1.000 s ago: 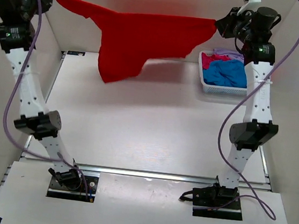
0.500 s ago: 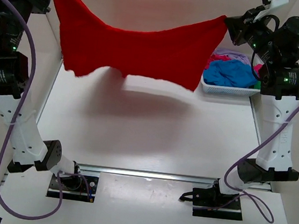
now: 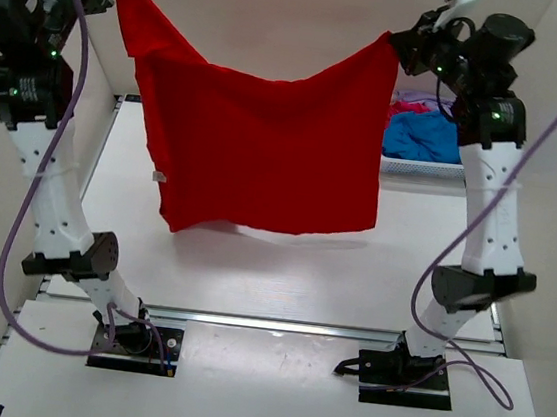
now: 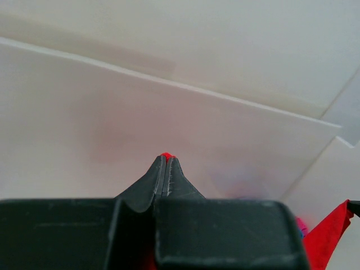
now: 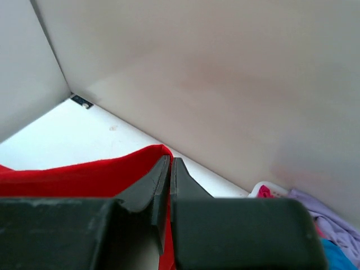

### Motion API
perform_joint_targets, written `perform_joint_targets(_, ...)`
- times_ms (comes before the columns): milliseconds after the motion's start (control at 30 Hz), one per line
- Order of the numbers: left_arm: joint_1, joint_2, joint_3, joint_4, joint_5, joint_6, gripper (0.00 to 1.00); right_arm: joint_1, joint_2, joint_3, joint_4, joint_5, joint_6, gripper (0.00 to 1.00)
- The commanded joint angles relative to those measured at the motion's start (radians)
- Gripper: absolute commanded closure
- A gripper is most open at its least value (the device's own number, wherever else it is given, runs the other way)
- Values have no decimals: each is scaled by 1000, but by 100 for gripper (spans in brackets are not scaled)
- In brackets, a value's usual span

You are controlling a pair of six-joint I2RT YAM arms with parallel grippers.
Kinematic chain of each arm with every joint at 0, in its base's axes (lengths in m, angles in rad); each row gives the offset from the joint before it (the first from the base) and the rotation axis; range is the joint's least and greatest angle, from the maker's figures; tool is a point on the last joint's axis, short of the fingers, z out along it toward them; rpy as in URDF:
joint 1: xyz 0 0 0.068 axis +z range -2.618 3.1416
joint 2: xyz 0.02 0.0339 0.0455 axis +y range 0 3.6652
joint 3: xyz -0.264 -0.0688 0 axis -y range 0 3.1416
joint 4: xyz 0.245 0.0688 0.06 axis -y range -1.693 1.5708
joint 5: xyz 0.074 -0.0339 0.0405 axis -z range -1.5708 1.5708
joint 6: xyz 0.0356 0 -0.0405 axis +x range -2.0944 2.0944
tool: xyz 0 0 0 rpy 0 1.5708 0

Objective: Fold and stack the t-shirts
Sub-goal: Flatten out the tshirt

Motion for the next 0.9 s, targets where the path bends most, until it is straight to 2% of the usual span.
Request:
perform_joint_targets(0,8,89,16,-36,-18,31,100,18,100,82,-6,33,-28,100)
perform_joint_targets(167,8,236,48,-14,0,29,100,5,233,113,83,21,2,99)
perform_joint_targets(300,49,345,100,61,65,-18,100,-23,348,193,186,-33,29,100)
perform_joint_targets(400,64,338,113,131,103,-46,100,-15,365,222,284,-36,21,100)
perform_joint_targets(500,125,280,111,237,152,-126,100,-40,339,264,361,-51,36,100)
perform_joint_targets(600,182,217,128,277,164,-155,100,-77,292,270,379,-56,41,100)
perform_joint_targets(700,178,181,131,239,145,-126,100,-112,247,230,385,-87,84,100)
perform_joint_targets(800,109,184,110,156,87,-59,100,-124,206,131,376,-102,82,100)
perform_joint_targets(867,65,201,76,40,45,23,100,-127,175,-9,378,-108,58,100)
